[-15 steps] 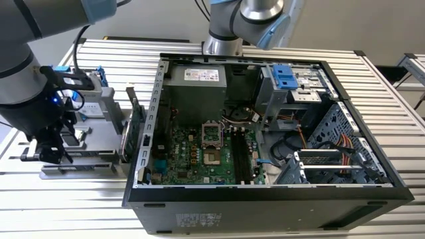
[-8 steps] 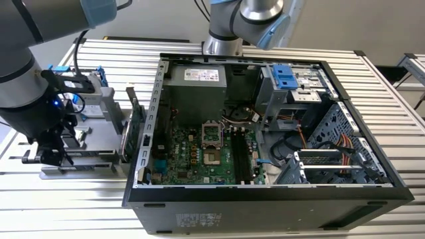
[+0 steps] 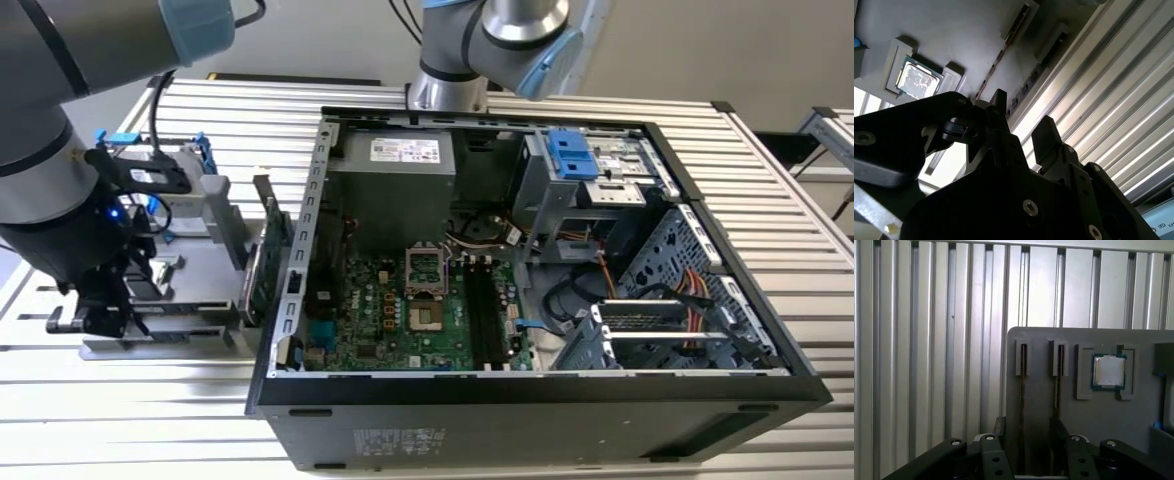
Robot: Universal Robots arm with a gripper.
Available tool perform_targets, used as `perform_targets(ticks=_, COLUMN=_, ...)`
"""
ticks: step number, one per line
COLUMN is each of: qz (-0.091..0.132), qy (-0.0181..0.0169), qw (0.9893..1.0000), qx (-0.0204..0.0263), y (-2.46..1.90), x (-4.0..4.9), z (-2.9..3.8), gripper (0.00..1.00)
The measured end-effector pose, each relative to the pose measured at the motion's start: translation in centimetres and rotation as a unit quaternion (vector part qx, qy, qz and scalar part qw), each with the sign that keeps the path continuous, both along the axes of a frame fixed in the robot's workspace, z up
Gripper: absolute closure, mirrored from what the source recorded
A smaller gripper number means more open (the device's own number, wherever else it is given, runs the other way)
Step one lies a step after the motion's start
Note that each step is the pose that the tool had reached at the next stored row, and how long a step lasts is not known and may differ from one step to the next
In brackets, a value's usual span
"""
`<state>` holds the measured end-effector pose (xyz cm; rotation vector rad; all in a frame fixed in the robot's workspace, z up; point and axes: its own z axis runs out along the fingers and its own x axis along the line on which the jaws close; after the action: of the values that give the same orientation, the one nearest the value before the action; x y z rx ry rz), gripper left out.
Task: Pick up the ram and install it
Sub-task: 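Pick up the ram and move it above insertion slot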
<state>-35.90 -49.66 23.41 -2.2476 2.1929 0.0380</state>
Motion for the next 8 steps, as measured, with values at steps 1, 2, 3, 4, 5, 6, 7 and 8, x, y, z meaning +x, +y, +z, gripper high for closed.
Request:
perform_targets(ticks=1, qz=0.000, qy=0.0000, qw=1.0000, qx=0.0000, y=-0.01, x=0.00, z=-0.09, gripper=0.00)
perform_targets(ticks=2, qz=0.000, qy=0.0000, qw=1.0000, qx=0.0000, y=-0.03, x=0.00, z=-0.18, gripper=0.00)
perform_targets(ticks=3, qz=0.000, qy=0.0000, qw=1.0000, qx=0.0000, y=-0.05, x=-0.01, z=-0.28, gripper=0.00)
perform_targets(ticks=4, qz=0.000, qy=0.0000, qw=1.0000, qx=0.0000, y=-0.06, x=0.00, z=-0.37, gripper=0.00)
perform_targets(ticks=5, qz=0.000, qy=0.0000, qw=1.0000, qx=0.0000, y=-0.07, x=0.00, z=-0.47, gripper=0.00)
perform_targets(ticks=6, qz=0.000, qy=0.0000, qw=1.0000, qx=0.0000, y=-0.09, x=0.00, z=-0.56, gripper=0.00)
perform_targets(ticks=7, qz=0.000, qy=0.0000, qw=1.0000, qx=0.0000, y=-0.10, x=0.00, z=-0.67, gripper=0.00)
perform_targets(ticks=8, qz=0.000, qy=0.0000, qw=1.0000, qx=0.0000, y=-0.12, x=0.00, z=-0.78, gripper=0.00)
